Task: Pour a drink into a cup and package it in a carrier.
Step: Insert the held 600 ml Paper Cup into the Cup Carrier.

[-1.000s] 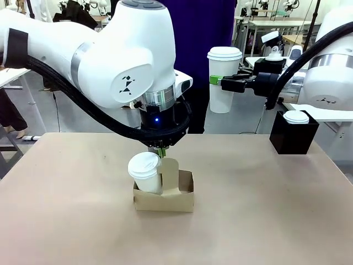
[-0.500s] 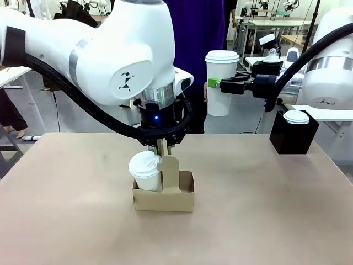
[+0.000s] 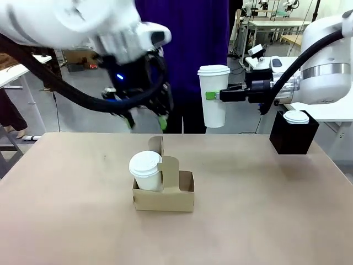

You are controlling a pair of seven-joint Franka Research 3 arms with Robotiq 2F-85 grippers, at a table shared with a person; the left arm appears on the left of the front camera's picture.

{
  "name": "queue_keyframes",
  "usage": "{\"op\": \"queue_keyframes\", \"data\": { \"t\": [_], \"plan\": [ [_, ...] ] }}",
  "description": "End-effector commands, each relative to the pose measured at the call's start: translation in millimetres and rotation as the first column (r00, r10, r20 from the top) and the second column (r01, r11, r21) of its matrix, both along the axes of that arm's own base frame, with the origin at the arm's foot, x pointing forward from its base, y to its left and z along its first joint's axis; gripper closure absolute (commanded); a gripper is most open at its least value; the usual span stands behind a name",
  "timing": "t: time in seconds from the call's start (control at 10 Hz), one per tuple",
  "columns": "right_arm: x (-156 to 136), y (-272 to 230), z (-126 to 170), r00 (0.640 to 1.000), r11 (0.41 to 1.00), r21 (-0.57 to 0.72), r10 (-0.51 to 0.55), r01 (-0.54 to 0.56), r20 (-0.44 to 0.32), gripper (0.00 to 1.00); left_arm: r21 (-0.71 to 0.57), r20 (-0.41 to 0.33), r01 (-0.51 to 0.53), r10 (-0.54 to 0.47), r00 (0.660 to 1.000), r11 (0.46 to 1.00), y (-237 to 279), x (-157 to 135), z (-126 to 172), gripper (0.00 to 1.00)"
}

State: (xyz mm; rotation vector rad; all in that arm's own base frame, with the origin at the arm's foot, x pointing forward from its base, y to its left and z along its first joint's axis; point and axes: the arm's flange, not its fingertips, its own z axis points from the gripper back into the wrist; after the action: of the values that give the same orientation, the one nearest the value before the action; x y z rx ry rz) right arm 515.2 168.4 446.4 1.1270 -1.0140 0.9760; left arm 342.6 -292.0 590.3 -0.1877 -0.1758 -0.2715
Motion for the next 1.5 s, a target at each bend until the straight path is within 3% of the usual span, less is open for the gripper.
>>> {"op": "queue_keyframes", "data": {
  "t": [0.0, 0.2, 0.4, 0.5, 0.6, 0.9, 1.0, 1.4],
  "plan": [
    [-3, 9, -7, 0.989, 0.99, 0.025, 0.136, -0.137, 0.063, 0.2, -0.072, -0.061, 0.224, -0.229, 0.972, 0.972, 60, 6, 11, 0.0],
    [-11, 23, -29, 0.962, 0.967, 0.072, 0.234, -0.246, 0.14, 0.2, -0.191, -0.025, 0.417, -0.429, 0.903, 0.889, 117, 14, 10, 0.0],
    [-16, 36, -45, 0.94, 0.946, 0.083, 0.297, -0.314, 0.168, 0.2, -0.157, 0.072, 0.527, -0.523, 0.849, 0.835, 145, 9, -3, 0.0],
    [-15, 36, -46, 0.954, 0.955, 0.045, 0.289, -0.293, 0.083, 0.2, -0.117, 0.105, 0.397, -0.386, 0.917, 0.911, 143, 10, -14, 0.0],
    [-19, 35, -41, 0.956, 0.959, 0.083, 0.258, -0.271, 0.143, 0.2, -0.167, 0.042, 0.482, -0.482, 0.875, 0.86, 143, 19, 9, 0.0],
    [-19, 37, -52, 0.954, 0.956, 0.077, 0.272, -0.283, 0.126, 0.2, -0.15, 0.058, 0.476, -0.473, 0.879, 0.867, 149, 18, -1, 0.0],
    [-23, 43, -54, 0.942, 0.943, 0.108, 0.296, -0.314, 0.157, 0.2, -0.221, 0.04, 0.553, -0.559, 0.828, 0.803, 158, 22, -12, 0.0],
    [-32, 72, -76, 0.879, 0.854, 0.229, 0.424, -0.468, 0.217, 0.2, -0.286, 0.158, 0.611, -0.593, 0.789, 0.738, 211, 22, -47, 0.0]
  ]
}}
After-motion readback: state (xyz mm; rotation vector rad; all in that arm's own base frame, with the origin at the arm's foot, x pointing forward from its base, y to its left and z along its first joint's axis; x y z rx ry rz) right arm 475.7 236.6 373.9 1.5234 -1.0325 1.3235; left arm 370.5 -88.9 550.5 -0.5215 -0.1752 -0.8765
